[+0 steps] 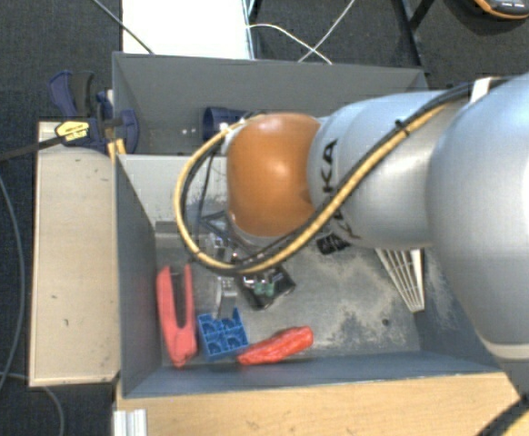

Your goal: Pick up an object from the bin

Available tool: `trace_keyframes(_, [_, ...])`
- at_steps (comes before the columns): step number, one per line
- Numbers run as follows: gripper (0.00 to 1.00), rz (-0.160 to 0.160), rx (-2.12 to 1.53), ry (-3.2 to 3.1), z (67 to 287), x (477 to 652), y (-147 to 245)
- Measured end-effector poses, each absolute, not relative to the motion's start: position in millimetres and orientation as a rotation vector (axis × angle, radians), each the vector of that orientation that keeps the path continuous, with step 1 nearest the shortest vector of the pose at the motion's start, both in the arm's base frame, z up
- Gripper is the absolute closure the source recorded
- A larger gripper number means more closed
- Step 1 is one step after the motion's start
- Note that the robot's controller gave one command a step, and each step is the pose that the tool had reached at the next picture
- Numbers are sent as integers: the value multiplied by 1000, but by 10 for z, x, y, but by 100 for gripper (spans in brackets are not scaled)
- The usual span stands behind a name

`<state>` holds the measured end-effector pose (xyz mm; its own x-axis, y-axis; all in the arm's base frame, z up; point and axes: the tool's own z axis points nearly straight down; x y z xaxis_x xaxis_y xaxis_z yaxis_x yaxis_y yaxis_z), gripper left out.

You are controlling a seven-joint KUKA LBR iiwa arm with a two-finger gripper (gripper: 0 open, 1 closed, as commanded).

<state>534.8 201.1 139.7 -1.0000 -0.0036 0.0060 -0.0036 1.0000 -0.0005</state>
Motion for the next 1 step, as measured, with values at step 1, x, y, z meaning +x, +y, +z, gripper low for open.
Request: trace_keyframes(1, [0,-2,-5,-3144,1444,5371,2000])
